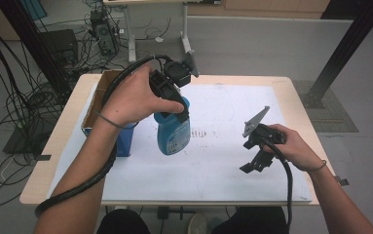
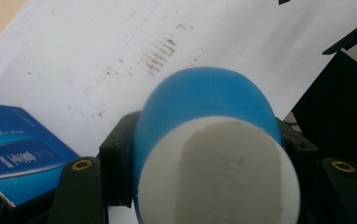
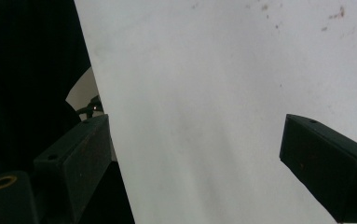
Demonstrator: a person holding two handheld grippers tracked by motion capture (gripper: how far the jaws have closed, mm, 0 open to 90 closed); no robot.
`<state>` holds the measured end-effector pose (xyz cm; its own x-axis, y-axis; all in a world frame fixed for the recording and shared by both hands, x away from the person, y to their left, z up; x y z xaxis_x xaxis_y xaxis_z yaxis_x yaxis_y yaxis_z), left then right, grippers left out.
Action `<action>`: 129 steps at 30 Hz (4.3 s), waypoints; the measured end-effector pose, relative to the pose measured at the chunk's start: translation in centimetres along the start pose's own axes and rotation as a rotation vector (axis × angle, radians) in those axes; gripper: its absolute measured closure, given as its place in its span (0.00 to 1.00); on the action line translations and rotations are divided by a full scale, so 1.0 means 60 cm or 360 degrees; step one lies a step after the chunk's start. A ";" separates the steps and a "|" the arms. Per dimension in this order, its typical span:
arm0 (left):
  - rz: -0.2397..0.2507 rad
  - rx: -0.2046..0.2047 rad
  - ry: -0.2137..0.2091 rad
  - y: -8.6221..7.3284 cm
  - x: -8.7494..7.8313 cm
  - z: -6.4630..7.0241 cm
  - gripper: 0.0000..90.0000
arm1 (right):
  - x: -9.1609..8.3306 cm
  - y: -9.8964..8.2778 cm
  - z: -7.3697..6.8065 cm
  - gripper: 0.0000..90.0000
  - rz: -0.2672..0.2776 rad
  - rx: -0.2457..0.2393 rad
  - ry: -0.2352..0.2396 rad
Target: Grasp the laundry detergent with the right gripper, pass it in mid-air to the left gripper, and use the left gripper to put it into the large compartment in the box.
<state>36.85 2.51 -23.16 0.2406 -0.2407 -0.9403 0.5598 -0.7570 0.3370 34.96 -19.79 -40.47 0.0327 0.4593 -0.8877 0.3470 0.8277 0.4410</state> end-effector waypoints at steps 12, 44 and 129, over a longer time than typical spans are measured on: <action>-0.0015 -0.0063 0.0033 0.004 -0.020 -0.012 0.42 | 0.011 -0.017 0.025 0.10 -0.0101 0.0140 -0.0056; 0.0059 -0.0457 0.0246 0.017 -0.137 -0.120 0.42 | 0.012 -0.022 0.027 0.09 -0.0079 0.0144 -0.0080; -0.0013 -0.1255 0.0486 -0.173 0.001 -0.339 0.42 | -0.025 0.014 0.056 0.07 -0.0049 0.0232 -0.0150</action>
<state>47.21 22.71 -25.72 0.3742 0.0238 -0.9270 0.9247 -0.0849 0.3711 38.33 -20.84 -39.22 0.1054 0.3963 -0.9121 0.4813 0.7823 0.3955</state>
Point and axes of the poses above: each handheld gripper's, and its own axes: x roughly forward along the jaws, y roughly out of its top, z roughly to its right, the point moved 8 cm from there along x, roughly forward along the jaws, and after that the axes turned 2 degrees about z, right-handed, at the moved point
